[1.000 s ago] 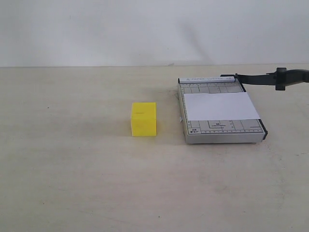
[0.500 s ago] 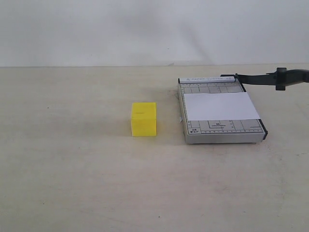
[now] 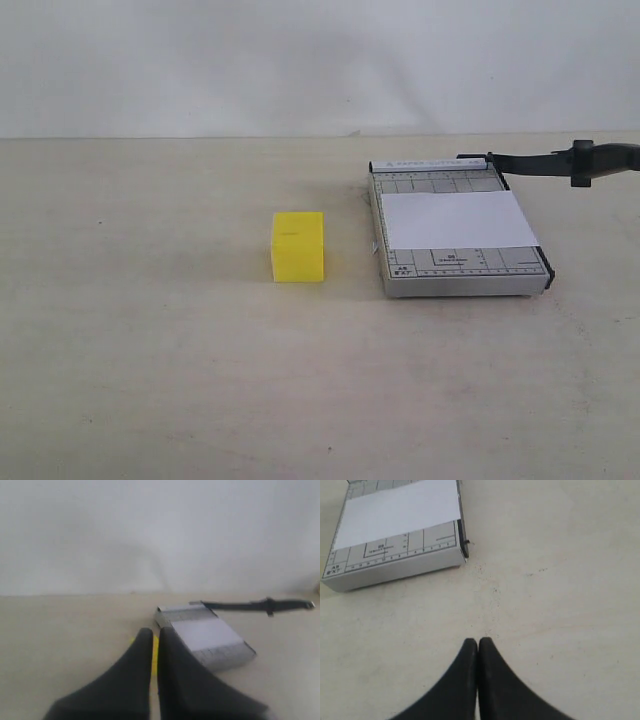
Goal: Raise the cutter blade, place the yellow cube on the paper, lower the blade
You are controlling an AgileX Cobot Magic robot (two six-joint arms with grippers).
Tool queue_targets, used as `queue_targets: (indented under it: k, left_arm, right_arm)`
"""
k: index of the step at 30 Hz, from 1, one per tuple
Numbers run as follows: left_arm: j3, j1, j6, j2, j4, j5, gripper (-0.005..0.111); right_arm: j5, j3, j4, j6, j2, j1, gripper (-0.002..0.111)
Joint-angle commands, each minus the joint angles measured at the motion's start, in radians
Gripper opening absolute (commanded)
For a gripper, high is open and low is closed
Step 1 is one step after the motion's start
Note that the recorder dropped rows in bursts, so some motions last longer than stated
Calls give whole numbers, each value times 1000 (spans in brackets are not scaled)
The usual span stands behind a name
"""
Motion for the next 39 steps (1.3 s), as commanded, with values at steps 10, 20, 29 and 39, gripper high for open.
queue_targets:
  k: [10, 20, 29, 39]
  left_arm:
    - [-355, -398, 394, 973, -334, -180, 5]
    - [-822, -770, 390, 1582, -334, -433, 5]
    - [-1144, -753, 358, 1862, -334, -543, 5]
    - [-1151, -755, 63, 1875, -469, -535, 5]
  right_arm:
    - [-119, 5, 23, 30, 174, -7, 0]
    - [-128, 5, 23, 24, 284, -7, 0]
    - [-106, 5, 23, -1, 308, -7, 0]
    - [-122, 5, 23, -8, 308, -7, 0]
